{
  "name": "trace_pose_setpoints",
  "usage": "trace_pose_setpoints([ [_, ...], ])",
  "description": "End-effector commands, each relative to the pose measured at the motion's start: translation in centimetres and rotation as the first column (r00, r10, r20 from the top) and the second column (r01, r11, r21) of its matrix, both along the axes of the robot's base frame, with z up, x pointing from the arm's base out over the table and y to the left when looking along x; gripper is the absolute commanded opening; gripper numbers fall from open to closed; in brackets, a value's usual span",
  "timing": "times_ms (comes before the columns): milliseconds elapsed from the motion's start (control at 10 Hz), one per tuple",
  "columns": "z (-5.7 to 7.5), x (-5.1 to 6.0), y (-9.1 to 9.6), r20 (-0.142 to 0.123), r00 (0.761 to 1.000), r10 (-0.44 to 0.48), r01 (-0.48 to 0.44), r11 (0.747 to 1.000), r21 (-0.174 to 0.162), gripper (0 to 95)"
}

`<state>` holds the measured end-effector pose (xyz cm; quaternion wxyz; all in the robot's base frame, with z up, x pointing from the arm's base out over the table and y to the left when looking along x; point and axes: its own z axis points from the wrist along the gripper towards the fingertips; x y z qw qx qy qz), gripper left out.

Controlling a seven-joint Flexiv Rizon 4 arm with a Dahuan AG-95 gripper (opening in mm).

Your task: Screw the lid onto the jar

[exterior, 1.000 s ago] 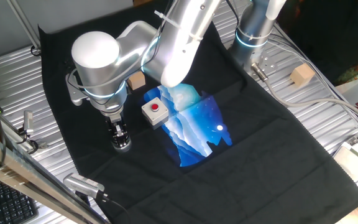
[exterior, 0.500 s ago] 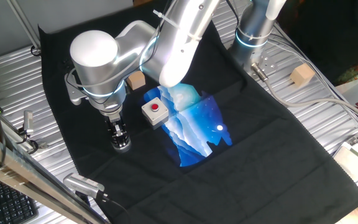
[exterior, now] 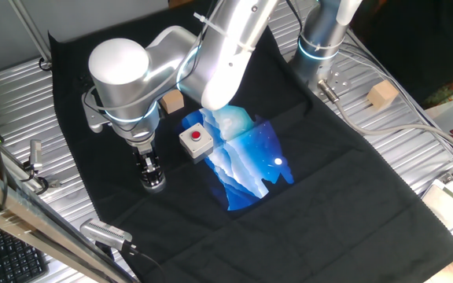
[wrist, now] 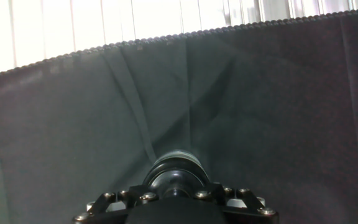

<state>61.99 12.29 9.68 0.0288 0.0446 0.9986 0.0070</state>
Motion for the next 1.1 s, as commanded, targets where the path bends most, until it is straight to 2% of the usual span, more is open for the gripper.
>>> trace_pose_setpoints([
  [100,0.05,0.02,0.0,0.0,1.0,0.003,-0.003,1.0,-0.002,0.0],
  [600,0.06,-0.01,0.01,0.001,1.0,0.029,-0.029,1.0,-0.007,0.0],
  [800,0.05,-0.02,0.0,0.003,0.999,0.05,-0.05,0.999,-0.008,38.0],
  [900,0.05,-0.02,-0.01,0.004,0.998,0.065,-0.065,0.998,-0.002,38.0],
  [1000,0.04,-0.03,-0.03,0.011,0.997,0.072,-0.072,0.997,0.007,57.0],
  [1100,0.02,-0.02,-0.04,0.013,0.997,0.08,-0.08,0.997,0.004,57.0],
])
